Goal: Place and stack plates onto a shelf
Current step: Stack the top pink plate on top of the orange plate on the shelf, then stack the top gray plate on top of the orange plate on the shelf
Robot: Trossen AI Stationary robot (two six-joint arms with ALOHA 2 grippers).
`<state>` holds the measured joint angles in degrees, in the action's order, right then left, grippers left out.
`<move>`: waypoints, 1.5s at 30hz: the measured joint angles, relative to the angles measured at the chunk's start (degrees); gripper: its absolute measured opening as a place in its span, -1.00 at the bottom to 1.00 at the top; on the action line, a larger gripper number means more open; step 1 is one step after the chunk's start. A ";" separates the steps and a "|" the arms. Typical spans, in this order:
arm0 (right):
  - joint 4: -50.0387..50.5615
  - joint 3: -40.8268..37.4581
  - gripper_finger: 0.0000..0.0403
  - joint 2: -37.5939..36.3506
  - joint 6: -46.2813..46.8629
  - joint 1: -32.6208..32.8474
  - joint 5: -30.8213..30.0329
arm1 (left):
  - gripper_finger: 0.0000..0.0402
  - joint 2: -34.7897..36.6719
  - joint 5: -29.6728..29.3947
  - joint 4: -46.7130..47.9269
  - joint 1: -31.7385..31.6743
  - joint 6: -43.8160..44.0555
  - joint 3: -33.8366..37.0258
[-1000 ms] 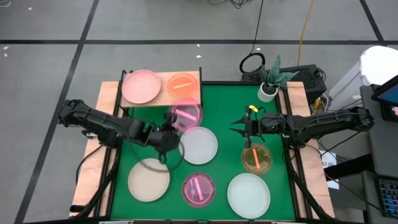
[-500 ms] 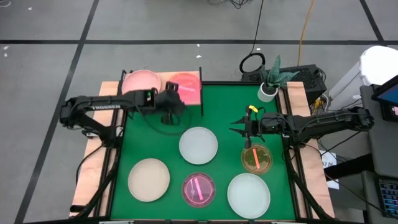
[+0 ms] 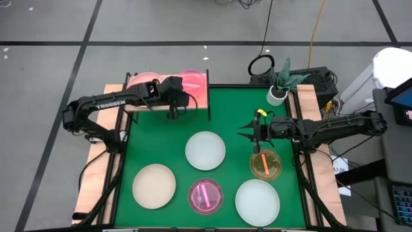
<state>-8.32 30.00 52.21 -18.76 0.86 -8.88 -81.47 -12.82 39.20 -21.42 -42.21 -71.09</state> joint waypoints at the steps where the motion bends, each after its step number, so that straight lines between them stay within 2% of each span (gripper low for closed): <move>1: 0.00 0.00 -0.59 0.00 -0.02 0.00 0.00 | -0.99 0.00 0.20 0.02 -0.30 0.18 0.27; 14: 0.42 0.00 -0.59 0.00 0.04 0.00 0.13 | -0.80 0.00 0.38 -3.12 -0.81 2.31 0.72; 18: 0.42 0.00 -0.59 0.00 0.04 0.00 0.13 | -0.63 0.00 0.37 -3.72 -0.58 3.32 0.72; 24: 1.65 0.00 -0.59 -0.02 0.69 0.00 0.15 | -0.28 0.00 -0.71 -4.32 -0.62 5.16 0.72; 28: 2.55 0.00 -0.59 -0.02 1.05 0.02 0.15 | -0.12 0.00 -1.05 -7.11 -0.30 10.34 0.72; 34: 3.03 0.00 -0.59 -0.02 2.76 0.00 0.51 | -0.09 0.00 -1.27 -7.46 3.31 17.83 0.72; 38: 3.87 0.00 -0.59 0.38 4.37 0.00 4.54 | -0.08 0.00 0.45 -6.72 7.10 22.64 0.72; 45: 3.64 0.00 -0.59 6.19 4.81 0.02 4.63 | -0.08 0.00 2.22 -3.81 14.48 30.61 0.74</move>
<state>-4.67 30.00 58.39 -13.95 0.89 -4.26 -81.47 -10.60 35.39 -6.94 -11.59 -70.35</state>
